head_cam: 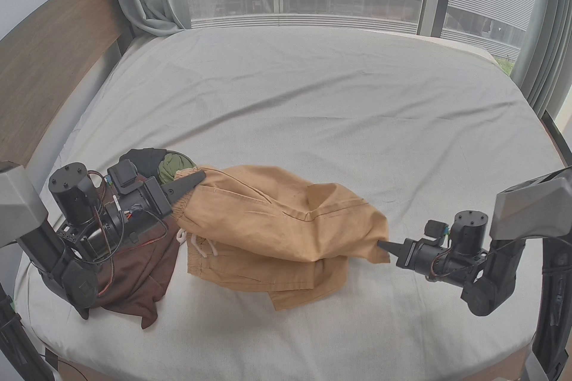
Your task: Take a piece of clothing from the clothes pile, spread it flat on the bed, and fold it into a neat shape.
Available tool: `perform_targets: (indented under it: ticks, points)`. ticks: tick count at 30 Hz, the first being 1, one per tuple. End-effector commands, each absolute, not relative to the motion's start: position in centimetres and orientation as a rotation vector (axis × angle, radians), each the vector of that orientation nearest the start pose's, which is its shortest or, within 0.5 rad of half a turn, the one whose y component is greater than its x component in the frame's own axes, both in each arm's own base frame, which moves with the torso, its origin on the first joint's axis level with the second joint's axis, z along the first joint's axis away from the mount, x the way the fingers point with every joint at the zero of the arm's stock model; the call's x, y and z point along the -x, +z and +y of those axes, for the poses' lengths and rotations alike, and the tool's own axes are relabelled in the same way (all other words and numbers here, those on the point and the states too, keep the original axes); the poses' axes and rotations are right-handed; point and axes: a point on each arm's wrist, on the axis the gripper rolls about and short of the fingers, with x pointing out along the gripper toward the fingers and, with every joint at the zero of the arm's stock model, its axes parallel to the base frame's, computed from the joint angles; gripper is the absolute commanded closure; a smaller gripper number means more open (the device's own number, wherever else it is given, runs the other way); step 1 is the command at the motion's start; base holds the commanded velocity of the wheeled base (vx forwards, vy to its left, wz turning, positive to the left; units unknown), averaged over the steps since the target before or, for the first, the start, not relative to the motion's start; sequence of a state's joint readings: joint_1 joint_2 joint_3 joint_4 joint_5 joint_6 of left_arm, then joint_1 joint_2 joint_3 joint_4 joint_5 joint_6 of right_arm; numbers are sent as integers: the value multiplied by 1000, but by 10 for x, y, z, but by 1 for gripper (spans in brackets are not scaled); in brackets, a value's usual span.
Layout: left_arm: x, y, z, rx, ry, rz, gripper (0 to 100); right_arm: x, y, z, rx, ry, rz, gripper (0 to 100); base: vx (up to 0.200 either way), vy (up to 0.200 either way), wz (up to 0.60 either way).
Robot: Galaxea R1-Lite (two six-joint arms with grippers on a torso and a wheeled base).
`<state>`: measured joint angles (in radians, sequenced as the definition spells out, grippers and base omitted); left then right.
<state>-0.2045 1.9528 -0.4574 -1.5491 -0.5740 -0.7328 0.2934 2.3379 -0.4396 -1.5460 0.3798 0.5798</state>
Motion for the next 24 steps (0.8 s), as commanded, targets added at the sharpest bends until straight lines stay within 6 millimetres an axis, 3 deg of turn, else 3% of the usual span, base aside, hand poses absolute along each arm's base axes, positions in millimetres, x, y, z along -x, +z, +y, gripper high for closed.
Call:
perform_targets:
  ticks: [1,4,10,12,18,24]
  points:
    - [-295,94,-73,695,-729,302,100,-274,58,80,-565,629,401,100,0,0,0]
    - [-300,86,-72,693,-714,315,100,-264,64,82,-532,660,395,100,0,0,0]
    - [-310,79,-72,694,-658,302,100,-237,46,102,-448,748,508,100,0,0,0]
    - [-318,78,-72,696,-610,270,100,-229,27,107,-398,763,594,100,0,0,0]
    - [-326,78,-72,696,-573,240,100,-221,-9,105,-327,771,734,100,0,0,0]
    - [-326,81,-72,694,-573,229,100,-219,-30,102,-291,769,804,100,0,0,0]
